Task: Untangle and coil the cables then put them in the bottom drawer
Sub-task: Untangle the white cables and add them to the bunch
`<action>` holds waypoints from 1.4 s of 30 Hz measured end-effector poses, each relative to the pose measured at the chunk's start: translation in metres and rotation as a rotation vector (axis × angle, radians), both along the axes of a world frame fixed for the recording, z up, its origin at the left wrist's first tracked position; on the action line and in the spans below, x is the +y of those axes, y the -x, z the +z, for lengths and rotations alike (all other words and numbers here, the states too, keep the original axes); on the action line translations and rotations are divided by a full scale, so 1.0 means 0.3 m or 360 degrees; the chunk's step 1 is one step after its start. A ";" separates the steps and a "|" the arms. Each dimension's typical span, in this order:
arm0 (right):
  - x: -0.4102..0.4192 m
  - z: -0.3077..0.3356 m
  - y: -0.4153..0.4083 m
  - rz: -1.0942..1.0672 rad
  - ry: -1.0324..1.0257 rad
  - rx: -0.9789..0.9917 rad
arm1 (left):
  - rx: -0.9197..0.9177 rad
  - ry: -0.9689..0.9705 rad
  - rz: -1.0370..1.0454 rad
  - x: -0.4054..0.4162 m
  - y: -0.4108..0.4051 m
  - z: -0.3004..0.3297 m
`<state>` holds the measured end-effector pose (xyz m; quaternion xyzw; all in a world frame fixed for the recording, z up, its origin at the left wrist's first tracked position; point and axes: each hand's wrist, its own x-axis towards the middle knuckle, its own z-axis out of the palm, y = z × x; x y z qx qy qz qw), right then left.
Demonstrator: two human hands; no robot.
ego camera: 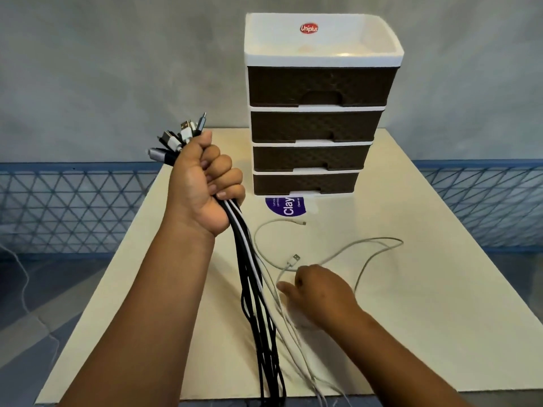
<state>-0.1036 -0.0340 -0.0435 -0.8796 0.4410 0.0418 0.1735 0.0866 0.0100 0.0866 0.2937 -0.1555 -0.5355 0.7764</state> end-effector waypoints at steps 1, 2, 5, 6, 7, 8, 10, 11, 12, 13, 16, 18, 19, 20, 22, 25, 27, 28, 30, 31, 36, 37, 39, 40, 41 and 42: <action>0.015 -0.015 -0.027 -0.0013 0.0048 -0.0049 | 0.0006 -0.0023 0.0001 -0.012 -0.011 -0.011; 0.028 -0.024 -0.047 0.0006 0.0083 -0.0102 | 0.0013 -0.0043 0.0001 -0.021 -0.018 -0.022; 0.050 -0.049 -0.091 0.0029 0.0134 -0.0112 | 0.0078 -0.0069 -0.0020 -0.048 -0.049 -0.056; 0.049 -0.058 -0.096 -0.0030 0.0112 -0.0127 | 0.0102 -0.0077 -0.0024 -0.054 -0.059 -0.068; 0.043 -0.067 -0.095 -0.0104 0.0087 -0.0149 | 0.0114 -0.0091 -0.0024 -0.057 -0.067 -0.080; 0.029 -0.073 -0.093 -0.0185 0.0023 -0.0178 | 0.0117 -0.0106 -0.0027 -0.060 -0.076 -0.092; -0.014 -0.064 -0.081 -0.0381 -0.0269 -0.0388 | 0.0110 -0.0146 -0.0045 -0.065 -0.089 -0.114; -0.034 -0.034 -0.079 -0.0518 -0.0507 -0.0617 | 0.0106 -0.0174 -0.0050 -0.067 -0.093 -0.123; -0.047 0.007 -0.081 -0.0648 -0.0772 -0.0896 | 0.0099 -0.0207 -0.0048 -0.070 -0.093 -0.130; -0.055 0.053 -0.087 -0.0731 -0.0984 -0.1183 | 0.0092 -0.0235 -0.0040 -0.072 -0.093 -0.136; -0.053 0.216 -0.123 -0.0641 -0.1040 -0.1814 | 0.0061 -0.0280 -0.0029 -0.079 -0.077 -0.140; -0.033 0.304 -0.161 -0.0460 -0.0900 -0.1961 | -0.0011 -0.0295 -0.0046 -0.082 -0.048 -0.143; -0.023 0.331 -0.182 -0.0385 -0.0833 -0.1967 | -0.0067 -0.0292 -0.0059 -0.082 -0.030 -0.145; -0.013 0.349 -0.200 -0.0326 -0.0769 -0.1952 | -0.0135 -0.0278 -0.0079 -0.081 -0.009 -0.148; 0.008 0.358 -0.229 -0.0251 -0.0628 -0.1894 | -0.0326 -0.0260 -0.0138 -0.072 0.037 -0.146; 0.031 0.339 -0.231 -0.0233 -0.0333 -0.1730 | -0.0500 -0.0364 -0.0108 -0.049 0.087 -0.129; 0.046 0.320 -0.213 -0.0140 -0.0222 -0.1591 | -0.0366 -0.0401 -0.0021 -0.044 0.088 -0.129; 0.056 0.310 -0.200 -0.0083 -0.0226 -0.1552 | -0.0266 -0.0399 0.0011 -0.041 0.085 -0.129; 0.080 0.284 -0.169 -0.0030 -0.0373 -0.1559 | -0.0116 -0.0350 0.0021 -0.036 0.068 -0.135; 0.094 0.264 -0.149 -0.0044 -0.0529 -0.1596 | -0.0085 -0.0307 0.0001 -0.031 0.060 -0.138; 0.142 0.111 -0.017 -0.0061 -0.1017 -0.1574 | -0.0032 -0.0157 0.0016 0.004 0.052 -0.134; 0.151 0.089 0.007 -0.0059 -0.1046 -0.1544 | -0.0039 -0.0145 0.0034 0.010 0.054 -0.130; 0.177 0.056 0.057 -0.0082 -0.1177 -0.1551 | -0.0042 -0.0123 0.0067 0.024 0.067 -0.122; 0.190 0.044 0.084 -0.0087 -0.1241 -0.1560 | -0.0033 -0.0101 0.0077 0.033 0.077 -0.118; 0.204 0.031 0.108 -0.0092 -0.1294 -0.1567 | -0.0016 -0.0070 0.0082 0.045 0.088 -0.113; 0.215 0.018 0.131 -0.0102 -0.1350 -0.1576 | 0.0015 -0.0032 0.0080 0.058 0.099 -0.106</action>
